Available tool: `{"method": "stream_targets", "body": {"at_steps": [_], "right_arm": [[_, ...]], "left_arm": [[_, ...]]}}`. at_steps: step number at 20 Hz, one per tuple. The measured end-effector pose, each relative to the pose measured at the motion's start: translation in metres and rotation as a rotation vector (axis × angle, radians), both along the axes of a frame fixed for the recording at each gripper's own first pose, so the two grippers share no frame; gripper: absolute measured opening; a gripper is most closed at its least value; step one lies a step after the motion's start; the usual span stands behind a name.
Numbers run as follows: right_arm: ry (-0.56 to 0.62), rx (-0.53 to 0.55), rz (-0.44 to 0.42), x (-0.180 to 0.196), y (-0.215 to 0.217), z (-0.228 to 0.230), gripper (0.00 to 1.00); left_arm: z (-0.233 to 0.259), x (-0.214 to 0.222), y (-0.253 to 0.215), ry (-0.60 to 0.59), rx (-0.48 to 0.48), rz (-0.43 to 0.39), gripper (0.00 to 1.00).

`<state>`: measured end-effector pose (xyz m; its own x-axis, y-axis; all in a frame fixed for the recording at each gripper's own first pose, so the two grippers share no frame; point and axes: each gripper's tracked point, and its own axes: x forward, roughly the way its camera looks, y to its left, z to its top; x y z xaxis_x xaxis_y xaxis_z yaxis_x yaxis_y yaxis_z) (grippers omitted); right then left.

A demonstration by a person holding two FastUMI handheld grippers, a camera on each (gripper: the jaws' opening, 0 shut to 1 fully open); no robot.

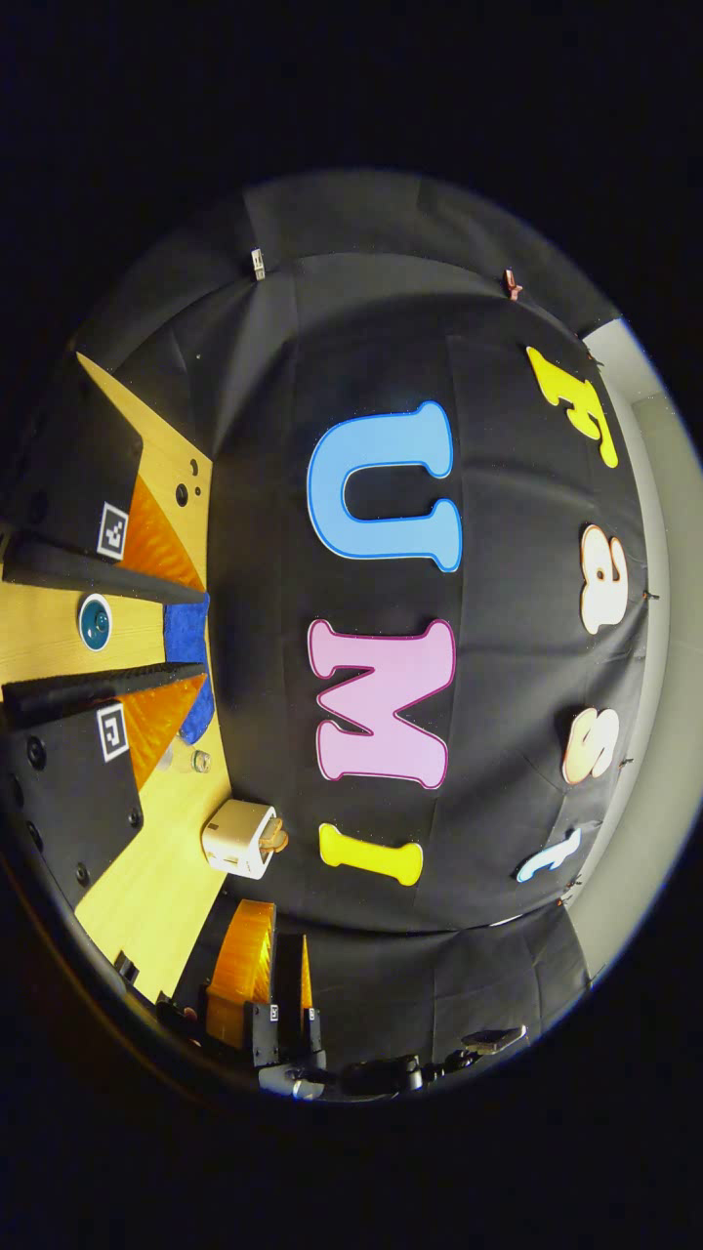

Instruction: Open the teacup lid with one hand, grasp the water bottle and pour water into the teacup with the other hand; after pouring, place the water bottle on the coaster and then close the teacup lid.

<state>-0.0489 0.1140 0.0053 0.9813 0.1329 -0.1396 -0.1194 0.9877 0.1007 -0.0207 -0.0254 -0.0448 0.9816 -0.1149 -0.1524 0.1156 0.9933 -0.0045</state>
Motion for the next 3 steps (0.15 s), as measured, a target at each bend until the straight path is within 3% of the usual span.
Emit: {"method": "stream_targets", "body": {"at_steps": [3], "right_arm": [[-0.001, -0.008, -0.003, -0.0024, -0.0022, 0.0006, 0.98]], "left_arm": [[0.0029, -0.0011, -0.0076, -0.008, -0.001, -0.023, 0.39]]}}
